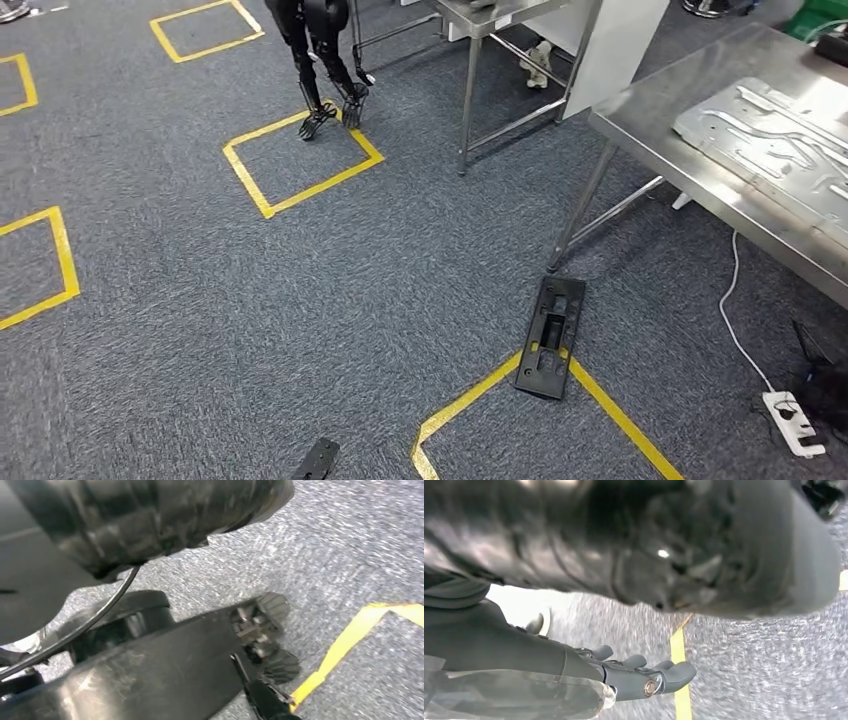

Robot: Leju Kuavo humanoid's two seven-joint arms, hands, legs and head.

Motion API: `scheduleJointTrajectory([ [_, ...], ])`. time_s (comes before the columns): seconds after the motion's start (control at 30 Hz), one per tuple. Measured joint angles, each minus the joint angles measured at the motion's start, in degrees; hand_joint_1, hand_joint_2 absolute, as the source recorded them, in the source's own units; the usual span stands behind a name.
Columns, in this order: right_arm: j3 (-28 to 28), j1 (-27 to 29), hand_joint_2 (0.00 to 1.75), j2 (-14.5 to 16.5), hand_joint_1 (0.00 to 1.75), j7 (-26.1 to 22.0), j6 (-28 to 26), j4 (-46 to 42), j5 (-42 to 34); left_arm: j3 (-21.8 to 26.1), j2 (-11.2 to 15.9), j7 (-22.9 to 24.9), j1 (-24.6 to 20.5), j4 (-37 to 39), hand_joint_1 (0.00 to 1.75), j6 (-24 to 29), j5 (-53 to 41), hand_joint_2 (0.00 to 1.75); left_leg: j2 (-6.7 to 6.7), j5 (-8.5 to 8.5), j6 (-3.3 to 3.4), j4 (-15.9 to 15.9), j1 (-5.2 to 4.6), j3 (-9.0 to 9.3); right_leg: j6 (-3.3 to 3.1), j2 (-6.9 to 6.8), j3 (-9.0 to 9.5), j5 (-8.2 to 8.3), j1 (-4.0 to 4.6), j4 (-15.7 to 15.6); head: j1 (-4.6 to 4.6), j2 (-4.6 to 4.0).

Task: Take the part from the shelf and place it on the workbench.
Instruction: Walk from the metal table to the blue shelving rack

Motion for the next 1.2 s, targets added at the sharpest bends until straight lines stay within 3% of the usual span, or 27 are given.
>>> scheduleJointTrajectory([
  [0.03, 0.4, -0.1, 0.00, 0.0, 0.00, 0.4, 0.0, 0.0, 0.9, -0.2, 0.1, 0.0, 0.0, -0.1, 0.00, -0.1, 0.0, 0.00, -0.66, 0.19, 0.36, -0.3, 0.20, 0.19, 0.24, 1.52, -0.59, -1.19, -0.12, 1.6, 0.17, 0.00],
  [0.1, 1.1, 0.0, 0.00, 0.0, 0.00, 0.8, -0.1, 0.0, 1.6, -0.4, 0.2, -0.1, -0.2, -0.2, 0.00, -0.2, 0.1, 0.00, -1.95, 0.38, 0.86, -0.6, 0.37, 0.27, 0.45, 4.95, -3.66, -4.73, -0.32, 8.3, 0.52, 0.00],
  [0.17, 1.6, 0.2, 0.00, 0.0, 0.00, 0.9, 0.0, 0.0, 1.8, -0.9, 0.3, -0.1, -0.3, -0.4, 0.00, -0.2, 0.1, 0.00, -3.52, 0.38, 1.01, -0.4, 0.34, 0.17, 0.58, 5.95, -7.11, -6.88, -0.40, 14.8, 0.61, 0.00],
  [0.2, 1.8, 0.3, 0.00, 0.0, 0.00, 0.9, 0.1, 0.0, 1.8, -1.2, 0.4, -0.1, -0.3, -0.4, 0.00, -0.3, 0.2, 0.00, -4.39, 0.34, 0.99, -0.3, 0.34, 0.16, 0.65, 6.05, -7.72, -6.27, -0.47, 15.5, 0.61, 0.00],
  [0.27, 2.5, 0.3, 0.00, 0.1, 0.00, 1.1, 0.2, 0.0, 2.1, -1.6, 0.6, -0.2, -0.2, -0.5, 0.00, -0.5, 0.6, 0.00, -6.16, 0.17, 0.76, 0.2, 0.40, 0.13, 0.74, 6.71, -6.01, -2.14, -0.78, 10.6, 0.62, 0.00],
  [0.33, 3.2, 0.2, 0.00, 0.1, 0.00, 1.5, 0.2, 0.0, 3.0, -2.1, 0.7, -0.7, -0.3, -0.5, 0.00, -0.9, 1.4, 0.00, -7.70, -0.15, 0.23, 1.0, 0.43, -0.24, 0.65, 9.46, -3.36, 0.79, -1.18, 4.0, 0.57, 0.00],
  [0.4, 4.1, 0.2, 0.00, 0.1, 0.00, 2.0, 0.4, 0.0, 4.3, -2.4, 0.9, -1.5, -0.5, -0.4, 0.00, -1.7, 2.3, 0.00, -8.93, -0.15, -0.56, 1.4, 0.49, -0.86, 0.33, 11.26, -2.55, 0.93, -1.14, 1.6, 0.55, 0.00],
  [0.47, 5.0, 0.0, 0.00, 0.3, 0.00, 2.3, 0.8, 0.0, 5.2, -2.4, 1.0, -2.5, -0.6, 0.1, 0.00, -2.6, 3.3, 0.00, -9.78, 0.12, -1.30, 1.3, 0.68, -1.32, -0.31, 10.19, -2.47, 1.11, -1.00, 1.3, 0.60, 0.00],
  [0.5, 5.3, 0.0, 0.00, 0.3, 0.00, 2.4, 1.0, 0.0, 5.4, -2.4, 1.0, -3.0, -0.6, 0.5, 0.00, -3.1, 3.9, 0.00, -8.97, -0.09, -1.60, 1.7, 0.67, -1.61, -0.71, 9.49, -2.30, 1.25, -1.05, 1.1, 0.52, 0.00],
  [0.57, 5.8, 0.0, 0.00, 0.5, 0.00, 2.5, 1.1, 0.1, 5.8, -2.4, 1.1, -3.9, -0.8, 1.3, 0.00, -3.7, 4.7, 0.87, -5.72, -2.25, -2.12, 5.5, 0.61, -3.55, -1.55, 7.86, -2.01, 1.52, -1.14, 0.7, 0.05, 0.00],
  [0.6, 6.1, 0.0, 0.00, 0.5, 0.00, 2.5, 1.1, 0.1, 5.9, -2.4, 1.1, -4.1, -0.9, 1.7, 0.00, -3.9, 4.9, 1.31, -4.08, -3.94, -2.36, 8.9, 0.58, -5.13, -1.81, 7.04, -1.99, 1.51, -0.99, 0.7, -0.18, 0.00],
  [0.63, 6.5, 0.1, 0.00, 0.5, 0.00, 2.6, 1.1, 0.1, 6.1, -2.4, 1.1, -4.2, -1.1, 2.0, 0.00, -4.0, 5.1, 1.75, -3.32, -5.56, -2.55, 12.6, 0.68, -6.94, -2.03, 6.11, -1.99, 1.45, -0.83, 0.7, -0.31, 0.00],
  [0.7, 7.2, 0.1, 0.00, 0.6, 0.00, 2.7, 1.1, 0.1, 6.6, -2.4, 1.1, -4.3, -1.3, 2.6, 0.00, -4.0, 5.3, 1.75, -2.85, -6.47, -2.72, 16.5, 0.81, -8.86, -2.15, 4.37, -1.93, 1.28, -0.60, 0.7, -0.32, 0.00],
  [0.73, 7.5, 0.1, 0.00, 0.7, 0.00, 2.8, 1.1, 0.1, 6.8, -2.4, 1.1, -4.3, -1.3, 2.9, 0.00, -4.0, 5.5, 1.75, -2.63, -5.47, -2.66, 15.5, 0.84, -8.33, -2.15, 3.59, -1.85, 1.17, -0.51, 0.7, -0.32, 0.00],
  [0.77, 7.8, 0.1, 0.00, 0.8, 0.00, 2.8, 1.2, 0.1, 7.0, -2.4, 1.1, -4.4, -1.3, 3.2, 0.00, -4.0, 5.6, 1.75, -2.22, -3.73, -2.48, 12.6, 0.83, -6.74, -2.11, 2.89, -1.71, 1.05, -0.43, 0.7, -0.32, 0.00],
  [0.83, 8.4, -0.1, 0.00, 1.1, 0.00, 2.9, 1.2, 0.1, 7.3, -2.4, 1.2, -4.4, -1.4, 3.7, 0.00, -4.0, 5.8, 0.87, 0.12, -0.91, -1.82, 5.0, 0.35, -2.69, -1.81, 1.69, -1.35, 0.74, -0.18, 0.7, -0.30, 0.00],
  [0.9, 9.0, -0.2, 0.00, 1.2, 0.00, 2.9, 1.3, 0.0, 7.6, -2.4, 1.2, -4.5, -1.6, 4.1, 0.00, -4.0, 5.9, 0.00, 1.53, -0.26, -1.13, 1.4, -0.27, -0.87, -1.33, 0.66, -1.06, 0.47, 0.06, 0.6, -0.27, 0.00],
  [0.97, 9.5, -0.3, 0.00, 1.4, 0.00, 3.0, 1.4, 0.0, 7.8, -2.4, 1.2, -4.7, -1.6, 4.6, 0.00, -4.1, 6.2, 0.00, 0.42, -0.16, -0.60, 1.0, -0.33, -0.76, -0.79, -0.24, -0.65, 0.31, 0.18, 0.4, -0.26, 0.00],
  [1.03, 10.0, -0.5, 0.00, 1.5, 0.00, 3.2, 1.5, 0.0, 8.1, -2.5, 1.1, -5.0, -1.5, 5.2, 0.00, -4.1, 6.9, 0.00, -0.76, 0.16, -0.08, 0.3, 0.06, -0.29, -0.20, 1.61, -0.66, -0.62, 0.07, 1.2, -0.16, 0.00],
  [1.1, 10.4, -0.6, 0.00, 1.6, 0.00, 3.4, 1.6, 0.0, 8.5, -2.5, 0.9, -5.3, -1.6, 5.7, 0.00, -4.1, 7.6, 0.00, -1.81, 0.42, 0.34, -0.2, 0.35, -0.01, 0.06, 4.83, -2.95, -3.52, -0.12, 6.0, 0.06, 0.00],
  [1.17, 10.9, -0.5, 0.00, 1.6, 0.00, 3.7, 1.9, 0.0, 9.0, -2.5, 0.7, -5.6, -1.8, 6.0, 0.00, -4.0, 8.0, 0.00, -3.09, 0.44, 0.52, -0.2, 0.35, -0.08, 0.13, 5.91, -6.87, -6.58, -0.13, 13.5, 0.16, 0.00],
  [1.2, 11.1, -0.4, 0.00, 1.6, 0.00, 3.9, 2.1, 0.0, 9.3, -2.5, 0.6, -5.7, -1.8, 6.1, 0.00, -3.9, 8.2, 0.00, -3.88, 0.43, 0.53, -0.1, 0.35, -0.08, 0.20, 5.99, -8.17, -6.74, -0.16, 15.7, 0.15, 0.00],
])
